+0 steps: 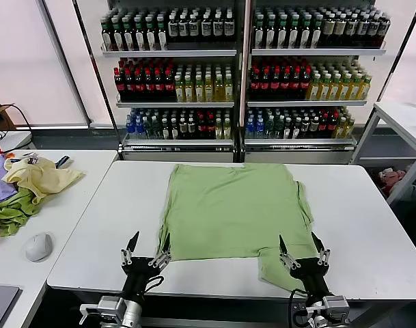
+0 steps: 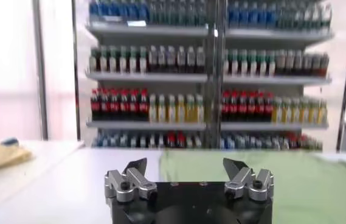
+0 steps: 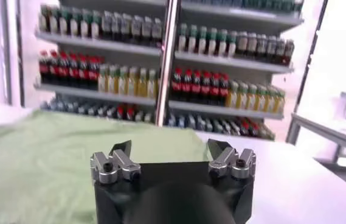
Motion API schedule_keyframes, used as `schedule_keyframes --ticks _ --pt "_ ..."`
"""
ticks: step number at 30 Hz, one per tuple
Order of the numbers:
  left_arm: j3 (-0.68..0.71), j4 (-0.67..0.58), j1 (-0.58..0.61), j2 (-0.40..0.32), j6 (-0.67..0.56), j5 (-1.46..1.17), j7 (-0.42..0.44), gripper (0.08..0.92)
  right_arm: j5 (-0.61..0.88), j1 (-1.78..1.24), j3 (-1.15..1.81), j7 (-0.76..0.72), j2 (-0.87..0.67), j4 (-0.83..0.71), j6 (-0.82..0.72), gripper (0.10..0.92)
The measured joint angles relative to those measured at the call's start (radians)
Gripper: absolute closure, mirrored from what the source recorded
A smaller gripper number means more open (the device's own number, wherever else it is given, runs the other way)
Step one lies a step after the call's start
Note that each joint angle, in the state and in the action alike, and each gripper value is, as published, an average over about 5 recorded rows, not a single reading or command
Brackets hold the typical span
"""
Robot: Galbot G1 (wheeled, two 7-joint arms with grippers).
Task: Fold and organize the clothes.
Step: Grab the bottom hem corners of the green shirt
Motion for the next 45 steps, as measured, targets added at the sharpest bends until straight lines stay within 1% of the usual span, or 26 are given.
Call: schedule_keyframes --ticks 11,19,22,24,27,35,45 --pt "0.040 0.092 -0.078 0.015 0.160 -0.001 -0.045 0.177 -0.056 -0.040 -0.022 0.032 0.027 -0.034 -0.045 0.203" --pt "0.069 0.157 -0.124 0.016 0.234 0.014 -0.080 0.177 -0.066 -0.038 -0.035 0.048 0.045 -0.079 -0.060 0.203" --pt "0.073 0.170 -0.136 0.019 0.248 0.012 -0.088 0.182 -0.057 -0.038 -0.038 0.054 0.048 -0.092 -0.063 0.223" --pt "0.076 0.173 -0.140 0.022 0.254 0.007 -0.092 0.199 -0.045 -0.039 -0.039 0.056 0.050 -0.098 -0.067 0.266" --pt "0.082 0.173 -0.141 0.025 0.260 -0.005 -0.093 0.267 -0.021 -0.039 -0.039 0.058 0.051 -0.105 -0.074 0.352" --pt "0.093 0.175 -0.144 0.028 0.261 -0.040 -0.094 0.500 0.043 -0.040 -0.040 0.057 0.050 -0.114 -0.093 0.570" --pt "0.092 0.173 -0.144 0.043 0.247 -0.079 -0.088 0.786 0.100 -0.040 -0.034 0.041 0.041 -0.101 -0.106 0.780"
